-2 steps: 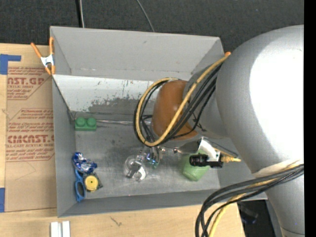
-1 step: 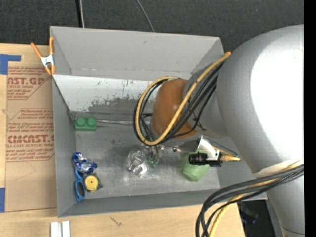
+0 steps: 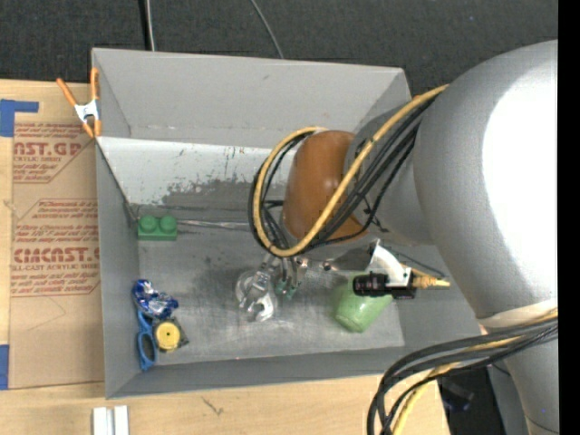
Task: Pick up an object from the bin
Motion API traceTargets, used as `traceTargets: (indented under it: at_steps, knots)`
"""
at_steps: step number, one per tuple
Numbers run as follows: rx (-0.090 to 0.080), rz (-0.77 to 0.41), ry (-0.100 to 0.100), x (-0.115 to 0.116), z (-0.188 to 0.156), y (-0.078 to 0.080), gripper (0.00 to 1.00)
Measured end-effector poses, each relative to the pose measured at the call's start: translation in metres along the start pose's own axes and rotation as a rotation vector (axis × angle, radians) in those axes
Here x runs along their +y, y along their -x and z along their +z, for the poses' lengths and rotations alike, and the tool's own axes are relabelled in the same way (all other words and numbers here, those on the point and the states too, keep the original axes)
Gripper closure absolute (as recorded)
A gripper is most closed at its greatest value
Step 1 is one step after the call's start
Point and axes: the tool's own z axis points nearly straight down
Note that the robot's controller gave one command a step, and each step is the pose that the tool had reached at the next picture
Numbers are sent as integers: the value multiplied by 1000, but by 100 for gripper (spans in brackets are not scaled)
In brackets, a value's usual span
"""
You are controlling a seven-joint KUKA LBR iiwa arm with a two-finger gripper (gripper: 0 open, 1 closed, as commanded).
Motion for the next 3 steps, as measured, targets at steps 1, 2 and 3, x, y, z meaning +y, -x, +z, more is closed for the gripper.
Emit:
traceTargets:
  at_steps: [1,2,3]
  knots:
    - [-1,-1,1,1,-42,0,100]
    - [2,-1,-1,1,-45,0,100]
    - [-2,-2,2,2,-97,1,100]
